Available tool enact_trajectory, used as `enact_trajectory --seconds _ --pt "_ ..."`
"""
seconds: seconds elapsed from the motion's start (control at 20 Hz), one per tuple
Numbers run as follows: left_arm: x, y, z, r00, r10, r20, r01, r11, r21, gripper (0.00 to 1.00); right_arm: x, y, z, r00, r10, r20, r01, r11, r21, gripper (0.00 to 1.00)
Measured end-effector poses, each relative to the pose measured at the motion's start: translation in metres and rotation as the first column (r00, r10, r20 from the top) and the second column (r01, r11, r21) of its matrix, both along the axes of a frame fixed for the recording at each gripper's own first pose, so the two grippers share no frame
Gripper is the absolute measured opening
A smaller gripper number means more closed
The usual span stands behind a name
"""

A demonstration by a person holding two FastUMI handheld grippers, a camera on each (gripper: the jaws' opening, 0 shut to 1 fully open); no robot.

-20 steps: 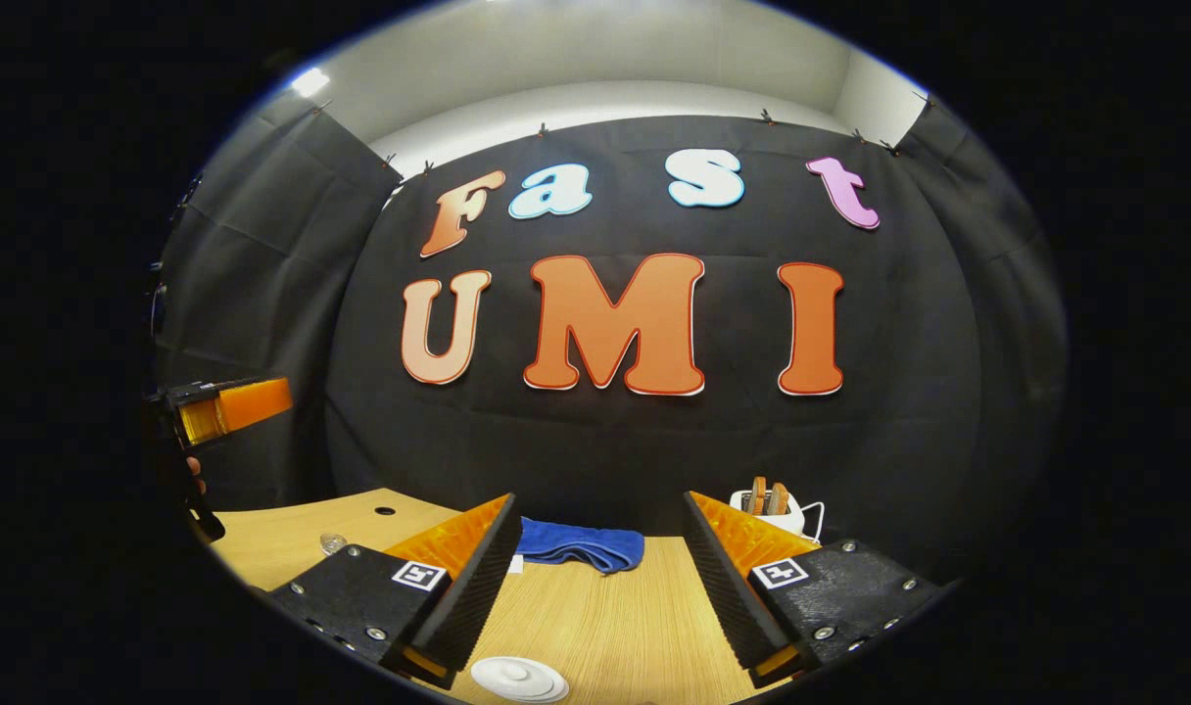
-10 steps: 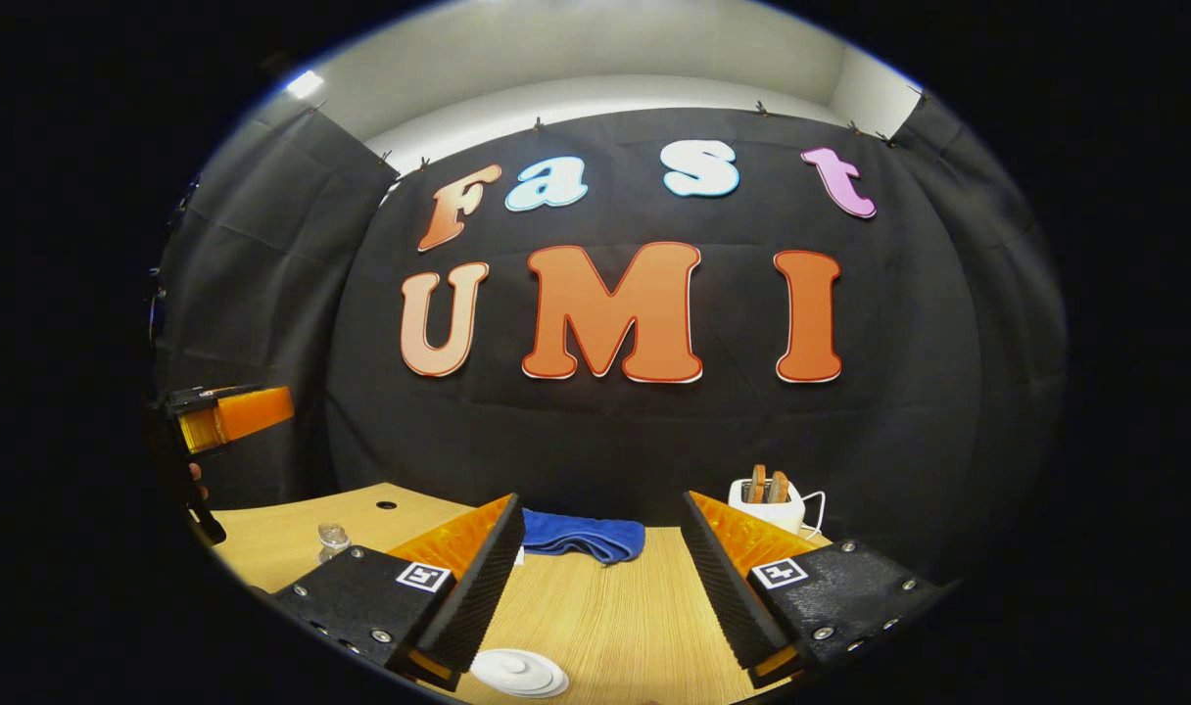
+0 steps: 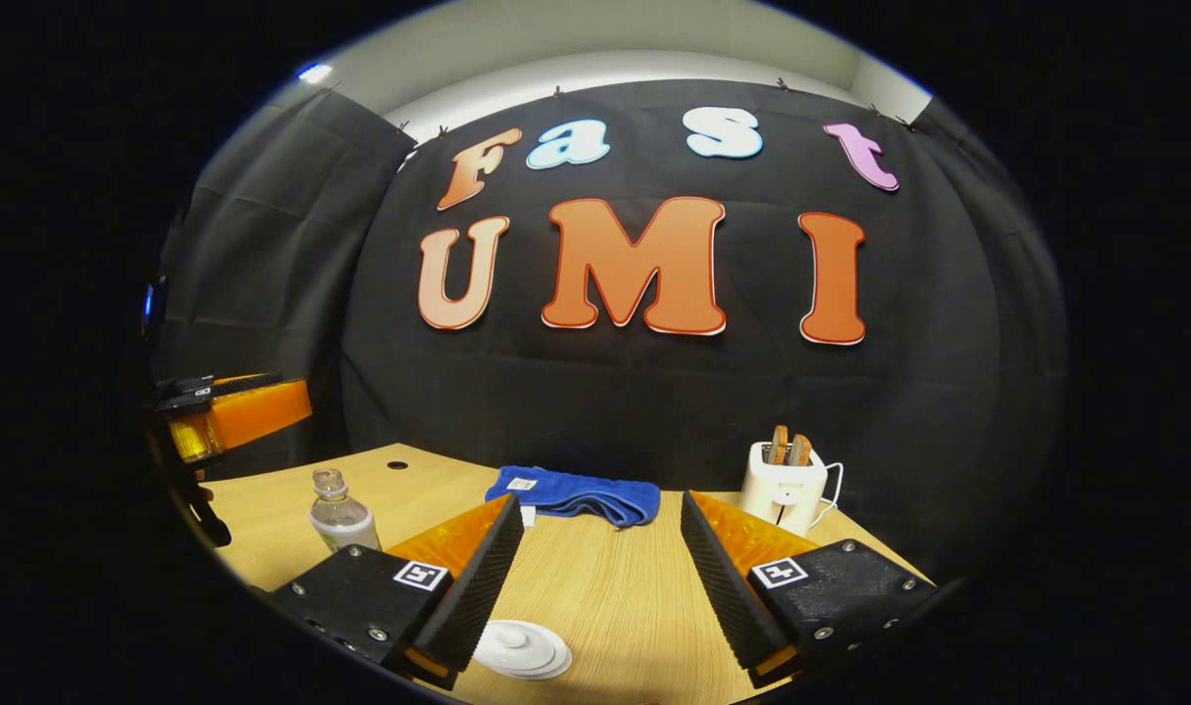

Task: Open the teacup lid with one hand, grasp the water bottle and pour water into the teacup with the other hand; after pouring, place the water bottle on the coaster and then close the teacup lid.

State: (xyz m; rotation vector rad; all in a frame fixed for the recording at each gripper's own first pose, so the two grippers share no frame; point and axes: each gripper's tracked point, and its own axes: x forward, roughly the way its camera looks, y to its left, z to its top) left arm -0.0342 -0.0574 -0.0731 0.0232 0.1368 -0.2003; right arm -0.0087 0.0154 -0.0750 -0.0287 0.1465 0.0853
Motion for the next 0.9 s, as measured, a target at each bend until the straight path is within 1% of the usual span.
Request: enact_trajectory --seconds 0.35,0.55,0.7,0.8,0.9 --pt "-0.02 -0.016 -0.047 0.995 -0.073 -0.074 0.072 0.997 -0.006 0.99 -0.002 0.018 -0.035 0.996 0.066 -0.063 -0.068 0.997 -0.025 0.98" --pt "-0.022 -0.016 -0.078 0.99 -0.066 -0.126 0.068 0.998 0.008 0.99 -0.004 0.024 -0.057 0.991 0.086 -0.102 -0.091 0.995 -0.048 0.99" --pt "-0.022 -0.016 -0.102 0.987 -0.066 -0.147 0.074 0.996 0.049 1.0 -0.004 0.03 -0.076 0.982 0.114 -0.151 -0.117 0.993 -0.01 0.98" --pt "-0.023 -0.016 -0.116 0.984 -0.061 -0.167 0.075 0.994 0.081 0.99 -0.007 0.037 -0.085 0.975 0.137 -0.176 -0.137 0.991 0.016 0.95" --pt "-0.023 -0.017 -0.131 0.98 -0.056 -0.191 0.077 0.991 0.106 0.99 -0.008 0.042 -0.097 0.967 0.162 -0.199 -0.163 0.987 0.013 0.93"
